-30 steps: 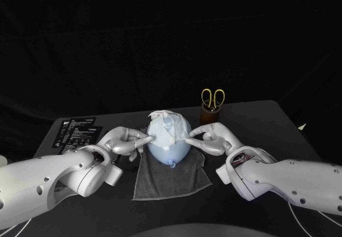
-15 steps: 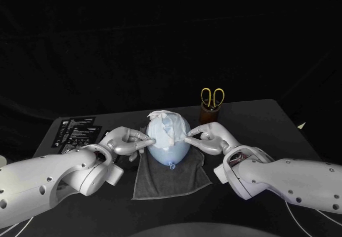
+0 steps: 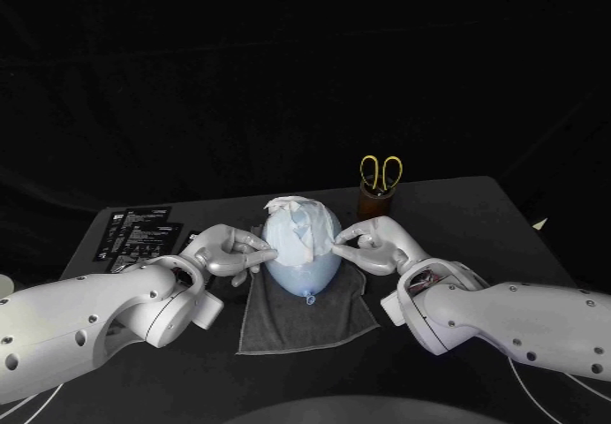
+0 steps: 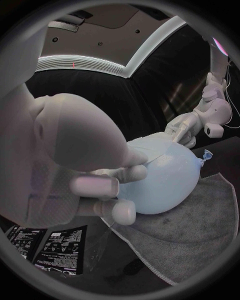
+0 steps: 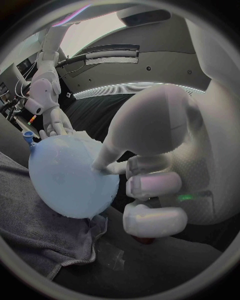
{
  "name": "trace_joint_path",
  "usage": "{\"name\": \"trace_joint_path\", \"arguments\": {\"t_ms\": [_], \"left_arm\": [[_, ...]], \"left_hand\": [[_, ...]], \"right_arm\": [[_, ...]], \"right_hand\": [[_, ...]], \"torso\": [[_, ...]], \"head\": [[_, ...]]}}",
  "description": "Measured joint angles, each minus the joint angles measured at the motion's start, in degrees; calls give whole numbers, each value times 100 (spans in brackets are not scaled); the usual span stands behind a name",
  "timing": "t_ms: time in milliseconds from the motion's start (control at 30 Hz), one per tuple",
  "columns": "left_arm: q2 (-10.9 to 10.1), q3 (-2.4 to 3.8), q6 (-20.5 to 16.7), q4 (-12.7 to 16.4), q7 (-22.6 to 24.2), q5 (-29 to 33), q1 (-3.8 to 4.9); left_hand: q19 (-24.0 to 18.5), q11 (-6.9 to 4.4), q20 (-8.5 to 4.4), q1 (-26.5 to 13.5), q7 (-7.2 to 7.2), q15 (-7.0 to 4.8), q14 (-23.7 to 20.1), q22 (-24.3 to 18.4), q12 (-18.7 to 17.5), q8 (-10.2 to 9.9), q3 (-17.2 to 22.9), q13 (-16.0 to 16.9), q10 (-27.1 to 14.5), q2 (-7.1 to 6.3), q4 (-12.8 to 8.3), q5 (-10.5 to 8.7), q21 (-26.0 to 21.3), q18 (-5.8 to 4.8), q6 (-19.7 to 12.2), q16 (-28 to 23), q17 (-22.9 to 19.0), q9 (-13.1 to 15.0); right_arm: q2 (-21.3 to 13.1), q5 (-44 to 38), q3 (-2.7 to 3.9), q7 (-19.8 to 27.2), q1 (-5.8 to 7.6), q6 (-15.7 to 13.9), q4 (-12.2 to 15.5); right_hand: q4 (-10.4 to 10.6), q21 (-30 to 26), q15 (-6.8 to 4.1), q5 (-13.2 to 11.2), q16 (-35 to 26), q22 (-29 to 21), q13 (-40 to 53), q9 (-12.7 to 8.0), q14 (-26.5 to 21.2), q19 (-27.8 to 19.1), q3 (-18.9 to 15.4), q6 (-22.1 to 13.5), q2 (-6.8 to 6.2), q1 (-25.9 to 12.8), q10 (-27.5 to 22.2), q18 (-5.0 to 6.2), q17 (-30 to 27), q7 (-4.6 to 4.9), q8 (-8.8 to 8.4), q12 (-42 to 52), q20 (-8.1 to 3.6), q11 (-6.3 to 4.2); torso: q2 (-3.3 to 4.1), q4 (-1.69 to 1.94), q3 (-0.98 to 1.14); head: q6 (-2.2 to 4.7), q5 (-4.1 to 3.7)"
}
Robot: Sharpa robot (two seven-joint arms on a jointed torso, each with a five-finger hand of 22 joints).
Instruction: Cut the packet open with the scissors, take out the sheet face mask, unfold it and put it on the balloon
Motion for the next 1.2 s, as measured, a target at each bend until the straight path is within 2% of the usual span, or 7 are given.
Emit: {"name": "trace_joint_path", "arguments": {"t_ms": [400, 500, 600, 667, 800, 867, 1200], "left_arm": [[-6, 2, -70, 6, 121, 28, 0], [-12, 2, -84, 12, 168, 57, 0], [-29, 3, -97, 21, 223, 97, 0], [-49, 3, -99, 33, 261, 130, 0], [-89, 5, -93, 57, 324, 203, 0], [-119, 7, -76, 73, 359, 259, -1], [-270, 26, 153, 166, 490, 664, -2]], "left_hand": [[41, 19, -41, 424, -43, -57, 1, 143, -87, 133, 732, 1, 84, 4, 219, -41, 124, -1, 121, 84, 1, 68], [42, 42, -42, 367, -15, -56, 1, 200, -97, 214, 1298, 15, 107, -175, 226, -35, 168, -1, 91, 93, 1, 70], [83, 71, -84, 50, 15, -55, 2, 325, -97, 370, 2174, 104, 177, -617, 207, -15, 275, -3, 61, 134, 1, 70], [112, 81, -111, -264, 14, -55, 2, 408, -82, 441, 2839, 196, 229, -932, 67, -13, 335, -4, 61, 171, 1, 70], [215, 130, -113, -789, -6, -55, 3, 574, 46, 512, 3695, 357, 279, -1141, -384, 32, 468, -46, 40, 204, 1, 71], [292, 151, -124, -1273, -6, -59, 8, 710, 156, 553, 4391, 511, 324, -1242, -967, 151, 563, -90, 39, 250, 1, 71], [419, 80, -153, -1785, -60, -101, 1, 962, 387, 631, 4769, 825, 452, -1274, -1488, 856, 705, -90, 35, 293, 1, 70]], "right_arm": [[-51, 8, 0, 39, -3, -92, 21], [-73, 30, 0, 63, -4, -122, 33], [-106, 77, -2, 102, -5, -149, 51], [-142, 125, -2, 137, -6, -169, 65], [-207, 221, -2, 189, -7, -183, 99], [-256, 291, -2, 223, -7, -186, 121], [-467, 579, -3, 341, -8, -187, 241]], "right_hand": [[-164, 62, 1, 18, -4, 3, -3, 115, -1, -2, 243, 29, 15, 15, 0, 0, 4, 29, 106, 12, -39, 1], [-179, 63, 1, 18, -5, 4, -5, 115, -1, -2, 274, 28, 15, 15, -1, 0, 4, 29, 106, 11, -38, 1], [-205, 63, 1, 18, -16, 5, -5, 120, -1, -2, 331, 28, 15, 15, -1, 1, 4, 30, 106, 11, -38, 1], [-205, 63, 1, 17, -19, 5, -5, 124, -1, -2, 363, 28, 16, 14, -1, 0, 4, 30, 120, 11, -38, 1], [-243, 63, 2, 17, 0, 4, -3, 150, -1, -3, 414, 26, 24, 4, -1, 0, 4, 35, 132, 11, -38, 1], [-235, 63, 2, 17, 0, 4, -1, 151, -1, -3, 425, 37, 39, -11, -1, 0, 3, 47, 132, 10, -38, 1], [-264, 90, 3, 14, 0, 0, 0, 151, -2, -5, 505, 62, 35, -72, -1, 1, -1, 39, 154, 3, -37, 1]], "torso": [[-3, -1, 0], [-3, -1, 0], [-3, -2, 0], [-3, -1, 0], [-3, 0, 0], [-3, 0, 0], [-3, 2, -1]], "head": [[-15, 28], [-15, 28], [-15, 25], [-12, 21], [-11, 17], [-11, 17], [-9, 29]]}}
